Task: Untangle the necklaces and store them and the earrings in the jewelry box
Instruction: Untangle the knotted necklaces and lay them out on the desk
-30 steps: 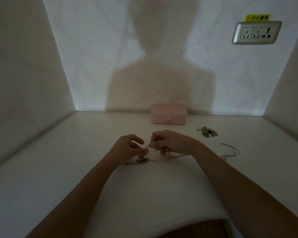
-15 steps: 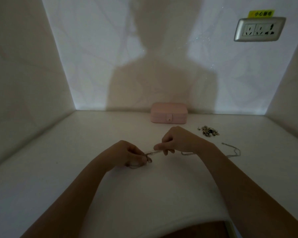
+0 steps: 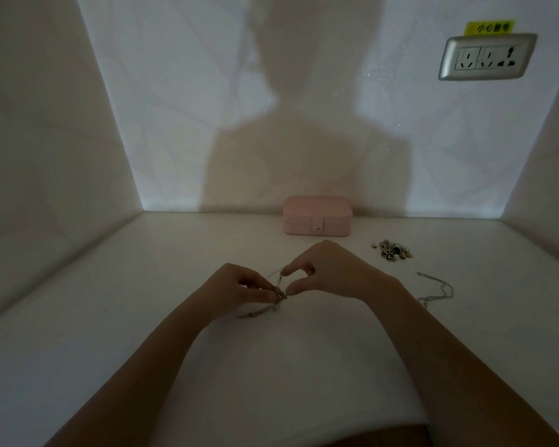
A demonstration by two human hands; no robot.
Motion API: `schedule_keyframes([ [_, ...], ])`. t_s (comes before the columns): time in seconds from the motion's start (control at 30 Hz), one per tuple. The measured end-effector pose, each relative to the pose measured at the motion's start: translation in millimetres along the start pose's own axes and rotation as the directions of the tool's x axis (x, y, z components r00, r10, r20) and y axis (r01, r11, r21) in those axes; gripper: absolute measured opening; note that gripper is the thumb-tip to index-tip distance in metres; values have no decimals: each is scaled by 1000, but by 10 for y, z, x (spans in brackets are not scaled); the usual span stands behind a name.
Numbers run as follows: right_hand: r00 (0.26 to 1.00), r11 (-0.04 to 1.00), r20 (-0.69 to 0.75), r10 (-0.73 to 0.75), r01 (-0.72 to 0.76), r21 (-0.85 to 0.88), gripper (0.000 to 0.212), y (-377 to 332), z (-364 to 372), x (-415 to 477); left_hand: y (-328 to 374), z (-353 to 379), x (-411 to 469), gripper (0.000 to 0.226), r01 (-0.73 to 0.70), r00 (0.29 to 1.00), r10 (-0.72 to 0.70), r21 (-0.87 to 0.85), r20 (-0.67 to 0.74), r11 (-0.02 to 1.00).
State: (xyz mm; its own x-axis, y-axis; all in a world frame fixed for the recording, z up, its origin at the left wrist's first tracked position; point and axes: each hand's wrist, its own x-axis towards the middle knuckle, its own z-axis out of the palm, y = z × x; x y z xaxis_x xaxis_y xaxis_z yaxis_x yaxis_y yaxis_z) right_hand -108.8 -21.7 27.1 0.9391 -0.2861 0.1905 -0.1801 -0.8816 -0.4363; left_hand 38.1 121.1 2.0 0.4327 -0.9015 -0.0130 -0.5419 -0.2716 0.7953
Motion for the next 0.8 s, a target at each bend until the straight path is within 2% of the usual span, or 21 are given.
schedule_keyframes([
  [0.1, 1000, 998, -24, 17, -16, 59, 26, 8, -4, -12, 1, -3, 6, 4, -20, 999, 20, -4, -32, 1000],
  [0.17, 999, 996, -12, 45, -44, 74, 27, 4, -11, -18, 13, 2, 7, 6, -5, 999, 4, -29, -42, 1000],
  [0.27, 999, 995, -11, 44, -43, 95, 28, 4, 4, -9, 20, 0, 15, 17, 5, 1000, -7, -170, -10, 985],
  [0.33, 999, 977, -13, 49, -46, 209, 28, -1, 34, 1, 26, 9, 15, 20, 1, 1000, -1, -219, 3, 976],
  [0.43, 999, 921, 24, 45, -51, 387, 25, -25, 76, 18, 39, 29, 1, 23, -3, 1000, 5, -206, 12, 978],
  [0.63, 997, 892, 57, 47, -68, 447, 5, -30, 119, 33, 38, 48, -8, 42, -20, 1000, 22, -159, 6, 987],
  [0.7, 996, 883, 75, 54, -82, 462, 8, -31, 141, 40, 41, 43, -11, 38, -21, 1000, 24, -189, 12, 982],
  [0.8, 995, 880, 90, 53, -89, 466, 10, -8, 144, 52, 54, 18, -16, 16, -10, 1000, 15, -242, 19, 970],
])
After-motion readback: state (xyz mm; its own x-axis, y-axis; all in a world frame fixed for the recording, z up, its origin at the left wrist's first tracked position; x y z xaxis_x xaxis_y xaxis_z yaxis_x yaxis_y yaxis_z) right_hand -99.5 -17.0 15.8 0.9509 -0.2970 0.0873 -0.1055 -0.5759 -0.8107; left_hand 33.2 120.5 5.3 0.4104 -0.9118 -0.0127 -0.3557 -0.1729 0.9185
